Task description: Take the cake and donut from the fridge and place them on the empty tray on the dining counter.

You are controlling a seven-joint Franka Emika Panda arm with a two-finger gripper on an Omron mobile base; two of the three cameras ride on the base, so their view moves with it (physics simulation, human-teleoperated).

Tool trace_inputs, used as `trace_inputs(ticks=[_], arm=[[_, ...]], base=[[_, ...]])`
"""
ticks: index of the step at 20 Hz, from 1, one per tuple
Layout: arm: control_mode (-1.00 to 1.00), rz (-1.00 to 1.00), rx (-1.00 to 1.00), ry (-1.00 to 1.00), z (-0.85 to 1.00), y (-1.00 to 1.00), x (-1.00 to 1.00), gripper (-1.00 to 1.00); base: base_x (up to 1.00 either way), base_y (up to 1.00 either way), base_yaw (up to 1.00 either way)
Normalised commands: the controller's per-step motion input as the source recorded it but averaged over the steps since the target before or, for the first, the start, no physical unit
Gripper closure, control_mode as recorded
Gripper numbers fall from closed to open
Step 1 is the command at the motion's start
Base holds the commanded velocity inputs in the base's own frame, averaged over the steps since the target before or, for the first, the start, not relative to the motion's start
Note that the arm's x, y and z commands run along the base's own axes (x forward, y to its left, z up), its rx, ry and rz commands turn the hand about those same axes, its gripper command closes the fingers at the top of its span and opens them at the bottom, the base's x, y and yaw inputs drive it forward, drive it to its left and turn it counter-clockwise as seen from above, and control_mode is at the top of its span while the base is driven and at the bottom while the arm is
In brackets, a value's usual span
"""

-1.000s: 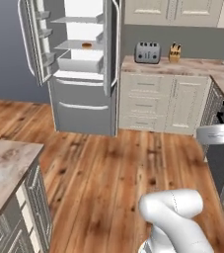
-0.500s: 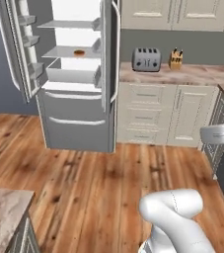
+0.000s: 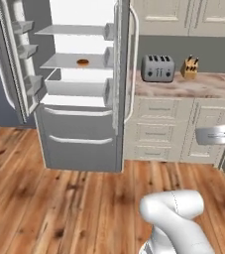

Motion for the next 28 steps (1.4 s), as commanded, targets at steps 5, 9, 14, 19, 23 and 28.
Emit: trace_inputs(ticks=[5, 9, 14, 19, 23, 28], arm=[[1.0, 0.0, 0.0, 0.0, 0.0, 0.0, 0.0, -1.0], [1.0, 0.0, 0.0, 0.0, 0.0, 0.0, 0.0, -1.0], [1.0, 0.0, 0.0, 0.0, 0.0, 0.0, 0.0, -1.0], [1.0, 0.0, 0.0, 0.0, 0.0, 0.0, 0.0, -1.0], [1.0, 0.0, 0.0, 0.0, 0.0, 0.0, 0.0, -1.0], [1.0, 0.0, 0.0, 0.0, 0.0, 0.0, 0.0, -1.0]], base=[[1.0, 0.52, -0.15], [1.0, 0.96, -0.23], [1.0, 1.0, -0.33], [1.0, 0.91, -0.43], [1.0, 0.12, -0.27], [0.99, -0.21, -0.05]])
